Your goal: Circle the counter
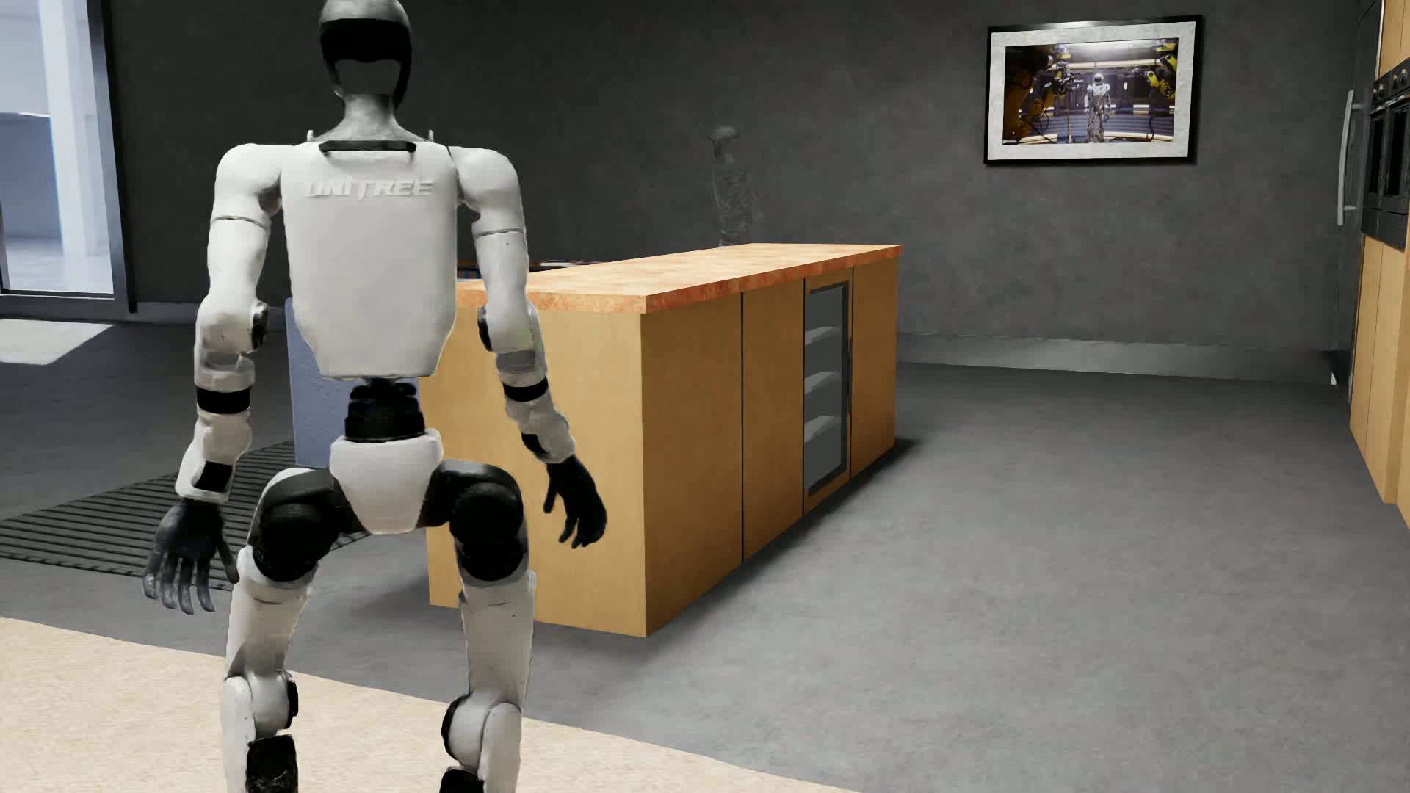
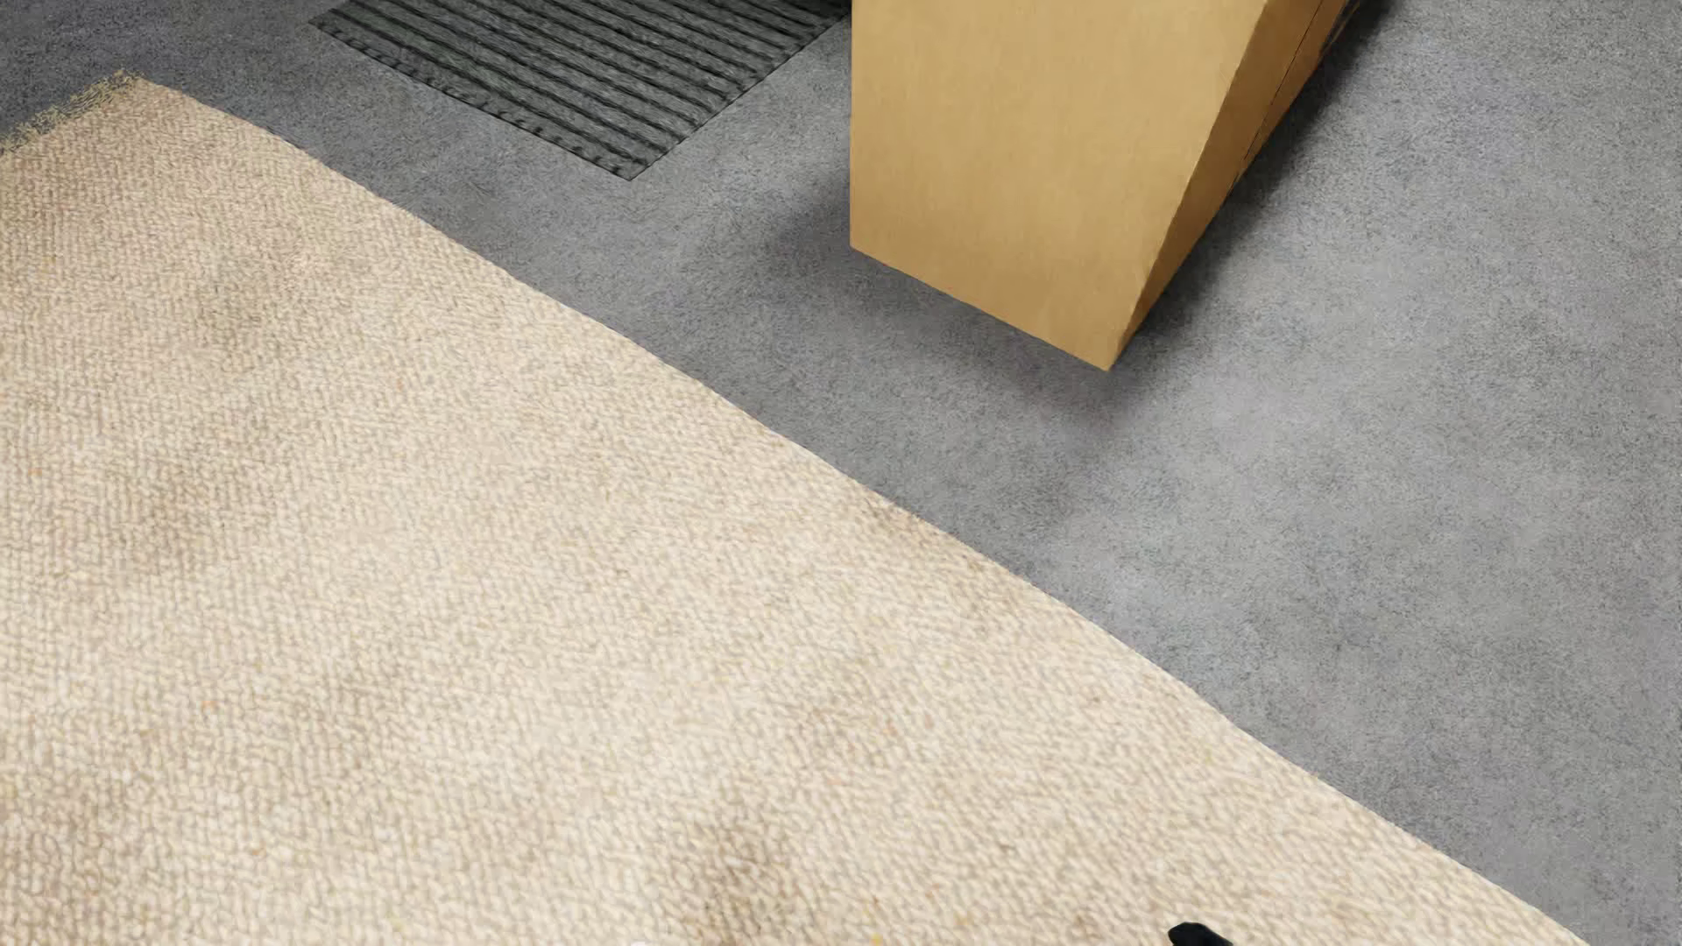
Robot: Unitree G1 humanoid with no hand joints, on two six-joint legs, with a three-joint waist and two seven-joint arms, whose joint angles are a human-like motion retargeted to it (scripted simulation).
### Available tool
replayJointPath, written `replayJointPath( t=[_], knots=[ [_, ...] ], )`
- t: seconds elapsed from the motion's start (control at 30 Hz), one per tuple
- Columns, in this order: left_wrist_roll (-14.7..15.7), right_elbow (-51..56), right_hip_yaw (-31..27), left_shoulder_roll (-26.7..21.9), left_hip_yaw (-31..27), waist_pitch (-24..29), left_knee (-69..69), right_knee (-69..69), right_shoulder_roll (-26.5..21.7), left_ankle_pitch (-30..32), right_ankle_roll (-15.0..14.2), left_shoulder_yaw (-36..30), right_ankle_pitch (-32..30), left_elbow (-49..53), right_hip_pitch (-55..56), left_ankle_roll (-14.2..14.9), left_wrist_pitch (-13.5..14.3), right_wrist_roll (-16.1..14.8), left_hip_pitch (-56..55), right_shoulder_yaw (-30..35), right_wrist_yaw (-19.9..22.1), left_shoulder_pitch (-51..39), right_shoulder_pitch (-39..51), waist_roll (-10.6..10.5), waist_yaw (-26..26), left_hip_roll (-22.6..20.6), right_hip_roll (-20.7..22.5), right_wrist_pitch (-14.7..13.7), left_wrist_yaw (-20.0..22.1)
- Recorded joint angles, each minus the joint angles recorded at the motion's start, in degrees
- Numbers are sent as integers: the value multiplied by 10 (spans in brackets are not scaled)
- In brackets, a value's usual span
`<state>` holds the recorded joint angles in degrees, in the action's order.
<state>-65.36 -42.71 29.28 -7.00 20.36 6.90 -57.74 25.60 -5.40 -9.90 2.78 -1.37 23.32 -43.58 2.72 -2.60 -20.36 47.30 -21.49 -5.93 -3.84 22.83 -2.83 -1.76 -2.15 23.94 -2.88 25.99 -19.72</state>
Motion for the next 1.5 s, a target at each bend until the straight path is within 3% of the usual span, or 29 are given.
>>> replayJointPath(
  t=[0.03, 0.07, 0.1, 0.17, 0.2, 0.23, 0.3, 0.37, 0.43, 0.5, 0.57, 0.67, 0.73, 0.8, 0.83, 0.9, 0.93, 0.97, 1.03, 1.1, 1.13, 1.17, 1.23, 1.27, 1.33, 1.37, 1.4, 1.43, 1.5],
  knots=[
    [-42, 5, -40, -11, -54, 3, -1, -24, -26, 3, -9, -4, -2, -17, -15, 17, 56, 7, -63, 15, -15, 15, 1, 2, -9, -30, 13, -33, -23],
    [-59, 19, -76, -11, -105, 5, 30, -54, -58, 17, -18, 21, -5, -28, -32, 35, 82, 14, -115, 37, -28, 26, -6, 5, -17, -61, 19, -69, -46],
    [-55, 41, -104, -3, -165, 7, 87, -75, -87, 28, -28, 70, -1, -34, -49, 60, 72, 16, -152, 51, -32, 30, -20, 9, -23, -97, 19, -91, -49],
    [-96, 82, -154, -3, -271, 11, 246, -68, -118, 31, -45, 109, 22, -41, -69, 67, 52, -5, -167, 52, -33, 22, -57, 22, -29, -156, 2, -103, -21],
    [-141, 93, -174, -9, -268, 13, 308, -47, -123, 40, -56, 104, 37, -43, -77, 99, 40, -19, -154, 42, -36, 15, -75, 28, -27, -166, -15, -90, -1],
    [-177, 99, -195, -12, -282, 14, 321, -2, -122, 126, -66, 97, 37, -39, -83, 105, 34, -25, -127, 33, -35, 5, -90, 36, -26, -187, -36, -75, 23],
    [-229, 105, -219, -18, -246, 24, 237, 163, -101, 80, -20, 85, -59, -48, -59, 107, 19, -28, -93, 7, -10, -37, -128, 56, -13, -198, -83, -62, 61],
    [-233, 111, -208, -26, -194, 30, 221, 374, -40, 20, 50, 87, -213, -61, 31, 94, 36, -42, -22, -24, 12, -109, -155, 78, -1, -205, -169, -54, 79],
    [-249, 103, -196, -48, -164, 29, 271, 487, 24, 0, 54, 73, -187, -54, 120, 90, 36, -25, 69, -15, -7, -200, -187, 93, 15, -207, -180, -60, 94],
    [-220, 104, -179, -54, -136, 22, 328, 510, 58, -13, 20, 79, -205, -20, 207, 89, 42, 21, 149, -11, -37, -282, -217, 94, 31, -204, -146, -60, 118],
    [-143, 103, -157, -56, -108, 16, 361, 440, 91, -34, -17, 86, -209, 33, 276, 92, 66, 17, 210, -58, -34, -355, -225, 86, 43, -201, -116, -47, 148],
    [-48, 66, -133, -71, -79, 16, 392, 173, 98, -73, -35, 44, -233, 107, 319, 100, 84, 6, 280, -114, -2, -447, -213, 77, 56, -213, -96, -39, 150],
    [4, 43, -157, -74, -69, 20, 420, -72, 90, -90, -19, -3, -233, 172, 309, 107, 89, 22, 327, -117, 14, -475, -201, 69, 58, -225, -66, -40, 166],
    [42, 35, -64, -78, -62, 27, 432, -134, 77, -89, -25, -52, -216, 236, 313, 122, 109, 30, 369, -108, 14, -470, -191, 64, 52, -233, -79, -57, 169],
    [53, 35, -21, -81, -62, 30, 417, -90, 74, -76, -8, -72, -197, 262, 314, 133, 112, 32, 387, -103, 11, -453, -185, 62, 51, -229, -91, -62, 160],
    [32, 45, -9, -93, -80, 36, 366, -3, 81, -7, 90, -116, -221, 290, 311, 155, 114, 33, 408, -87, 12, -400, -178, 49, 56, -203, -87, -74, 145],
    [9, 50, -10, -95, -88, 38, 296, 41, 86, 45, 109, -129, -225, 290, 306, 151, 107, 36, 396, -74, 11, -364, -173, 41, 58, -181, -81, -82, 141],
    [-20, 51, -10, -95, -99, 41, 182, 91, 90, 101, 113, -136, -193, 276, 304, 153, 94, 40, 361, -57, 6, -326, -166, 31, 58, -153, -72, -91, 137],
    [-92, 64, -11, -76, -147, 47, -57, 124, 88, 192, 110, -137, -128, 200, 266, 100, 64, 57, 243, -20, -8, -262, -141, 9, 50, -113, -30, -104, 127],
    [-116, 114, -22, -28, -228, 52, -210, 101, 87, 123, 105, -110, -93, 62, 206, 88, 19, 70, 104, 3, 3, -227, -127, -5, 34, -161, 17, -109, 129],
    [-104, 140, -33, -8, -255, 52, -239, 73, 86, 116, 101, -82, -83, -4, 169, 80, -2, 56, 43, 8, 14, -210, -117, -8, 27, -194, 38, -115, 103],
    [-107, 158, -50, 4, -273, 51, -237, 47, 80, 125, 97, -70, -74, -51, 133, 74, -19, 37, -11, 15, 21, -187, -107, -8, 20, -218, 58, -132, 71],
    [-139, 195, -103, 14, -265, 48, -146, 8, 53, 122, 87, -79, -52, -75, 67, 48, 16, 0, -91, 47, 17, -117, -83, -4, 5, -215, 86, -156, 21],
    [-147, 211, -133, 22, -228, 46, -61, -3, 38, 119, 83, -75, -38, -56, 40, 21, 41, -12, -118, 71, 10, -73, -65, -2, -4, -183, 98, -158, 30],
    [-112, 227, -187, 59, -116, 42, 186, -22, 13, 130, 77, -31, -11, -17, -13, 15, 66, -26, -127, 113, 2, 13, -31, -1, -19, -143, 117, -159, 79],
    [-89, 225, -203, 77, -90, 41, 339, -43, 5, 140, 74, -15, -7, -11, -46, 37, 72, -31, -119, 125, 7, 40, -18, -2, -24, -165, 121, -156, 91],
    [-75, 212, -213, 85, -106, 39, 463, -67, 1, 136, 70, -8, -6, -11, -83, 86, 75, -32, -119, 134, 10, 57, -10, -2, -26, -201, 125, -143, 88],
    [-86, 193, -219, 81, -167, 38, 529, -84, -1, 103, 65, -21, -3, -15, -121, 164, 81, -32, -126, 141, 10, 65, -6, 0, -28, -236, 126, -127, 64],
    [-146, 134, -209, 60, -126, 36, 460, -78, -5, 106, 62, -55, -16, -3, -183, 131, 99, -21, -141, 152, 6, 60, -12, -1, -27, -256, 128, -95, 34]
  ],
)
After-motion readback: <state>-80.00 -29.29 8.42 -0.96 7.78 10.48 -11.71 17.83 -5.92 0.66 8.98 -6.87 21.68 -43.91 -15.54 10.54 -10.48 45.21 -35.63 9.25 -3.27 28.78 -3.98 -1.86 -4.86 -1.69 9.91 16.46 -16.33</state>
